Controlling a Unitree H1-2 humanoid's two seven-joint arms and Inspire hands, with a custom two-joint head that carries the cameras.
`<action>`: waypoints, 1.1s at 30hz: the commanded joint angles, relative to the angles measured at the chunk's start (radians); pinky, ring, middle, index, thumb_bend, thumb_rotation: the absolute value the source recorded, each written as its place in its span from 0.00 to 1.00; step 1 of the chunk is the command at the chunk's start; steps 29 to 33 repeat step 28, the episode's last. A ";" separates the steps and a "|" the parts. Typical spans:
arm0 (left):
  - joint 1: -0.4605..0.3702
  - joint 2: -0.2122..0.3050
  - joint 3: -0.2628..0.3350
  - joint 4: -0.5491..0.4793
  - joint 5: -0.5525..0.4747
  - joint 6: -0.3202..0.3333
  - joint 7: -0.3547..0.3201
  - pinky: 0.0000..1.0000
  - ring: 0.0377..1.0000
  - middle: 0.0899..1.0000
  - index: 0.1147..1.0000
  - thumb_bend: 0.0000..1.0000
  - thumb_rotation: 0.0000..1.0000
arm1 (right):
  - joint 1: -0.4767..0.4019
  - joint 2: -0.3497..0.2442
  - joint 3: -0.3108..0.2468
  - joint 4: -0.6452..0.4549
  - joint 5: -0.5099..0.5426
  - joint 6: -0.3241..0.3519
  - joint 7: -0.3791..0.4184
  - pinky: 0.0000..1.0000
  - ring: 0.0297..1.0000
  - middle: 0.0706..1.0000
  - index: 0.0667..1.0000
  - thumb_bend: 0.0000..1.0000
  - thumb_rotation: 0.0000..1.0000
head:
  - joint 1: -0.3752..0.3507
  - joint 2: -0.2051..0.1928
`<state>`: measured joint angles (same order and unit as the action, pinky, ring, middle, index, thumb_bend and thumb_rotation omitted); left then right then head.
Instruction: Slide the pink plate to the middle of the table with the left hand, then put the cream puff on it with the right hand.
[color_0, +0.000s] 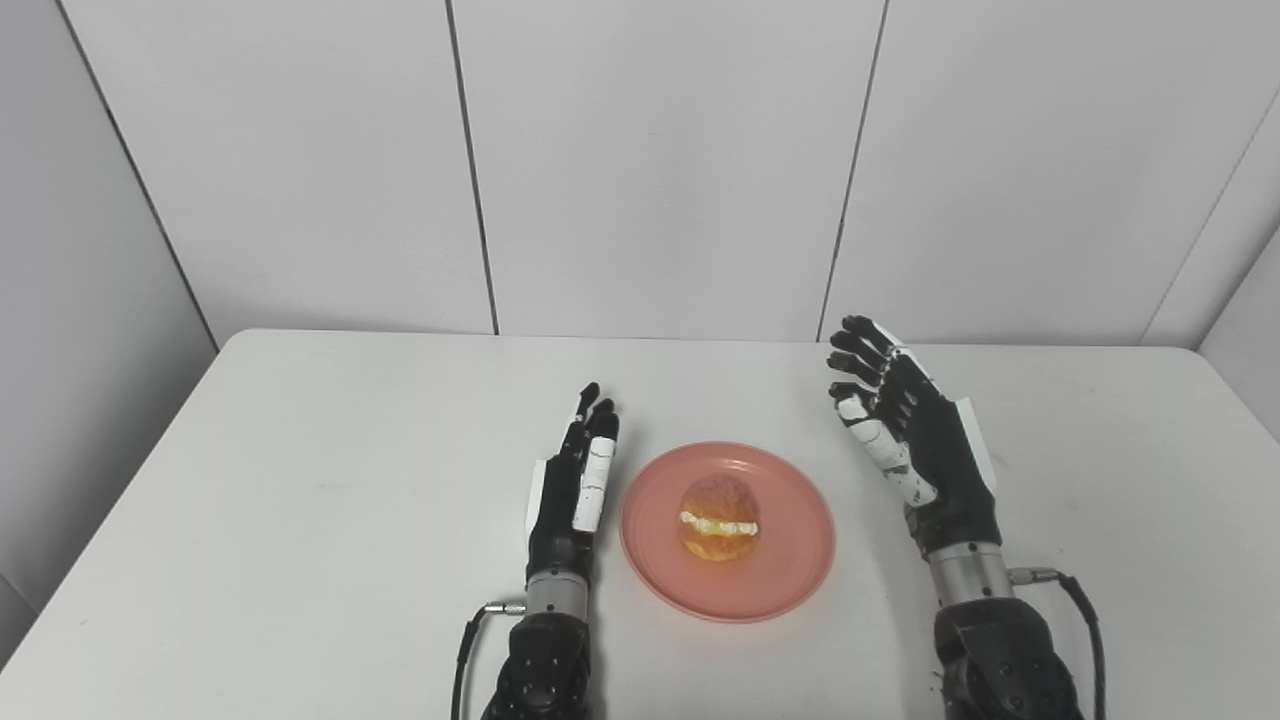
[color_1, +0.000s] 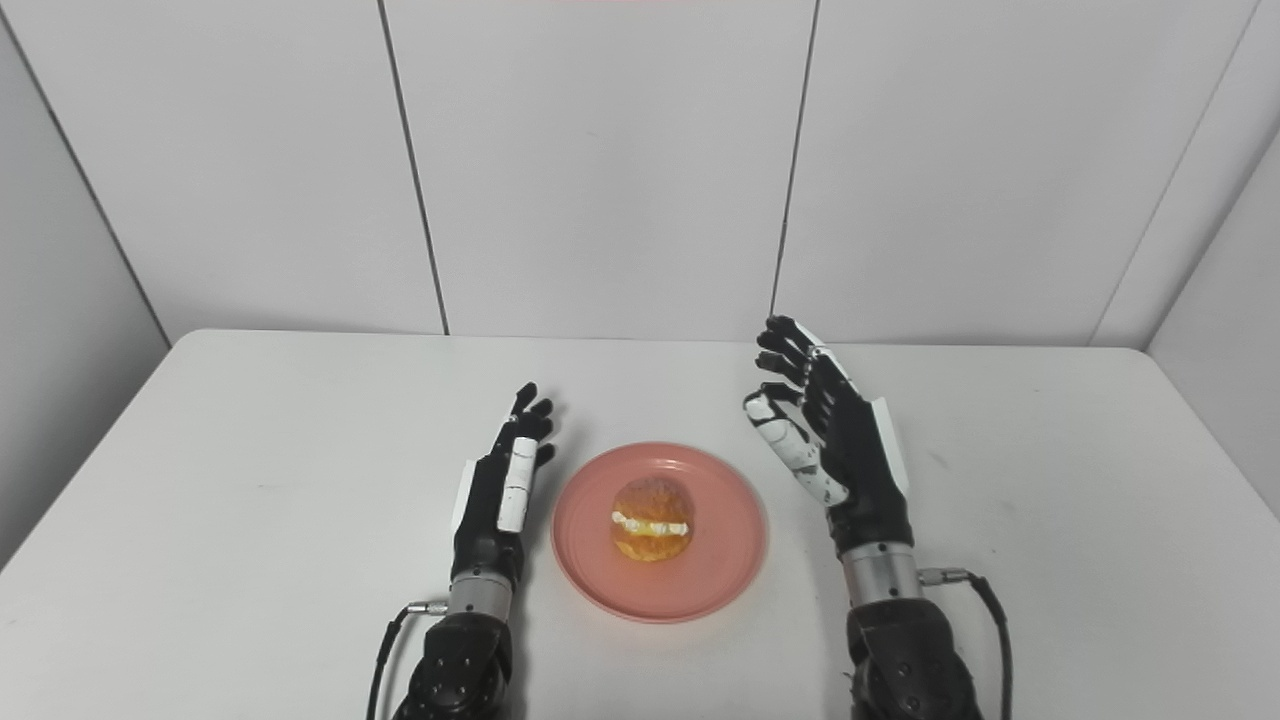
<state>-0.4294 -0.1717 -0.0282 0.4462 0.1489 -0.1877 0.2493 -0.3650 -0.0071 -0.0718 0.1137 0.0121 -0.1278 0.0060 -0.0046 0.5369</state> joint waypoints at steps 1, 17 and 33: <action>0.057 0.005 -0.008 0.022 0.041 -0.035 0.036 1.00 1.00 1.00 0.97 0.78 1.00 | -0.004 0.027 -0.013 0.006 0.037 -0.054 -0.017 0.82 0.84 0.86 0.87 0.82 0.81 | -0.002 0.002; 0.079 0.022 -0.017 -0.032 0.057 0.040 0.025 1.00 1.00 1.00 1.00 0.74 1.00 | 0.065 0.060 0.007 0.115 -0.012 -0.056 -0.082 1.00 0.98 0.96 0.93 0.86 1.00 | -0.012 0.011; 0.082 0.030 -0.013 -0.043 0.025 0.071 -0.012 1.00 1.00 1.00 1.00 0.82 1.00 | 0.073 0.063 0.004 0.077 0.013 0.065 -0.075 1.00 1.00 0.98 0.94 0.75 1.00 | -0.017 0.016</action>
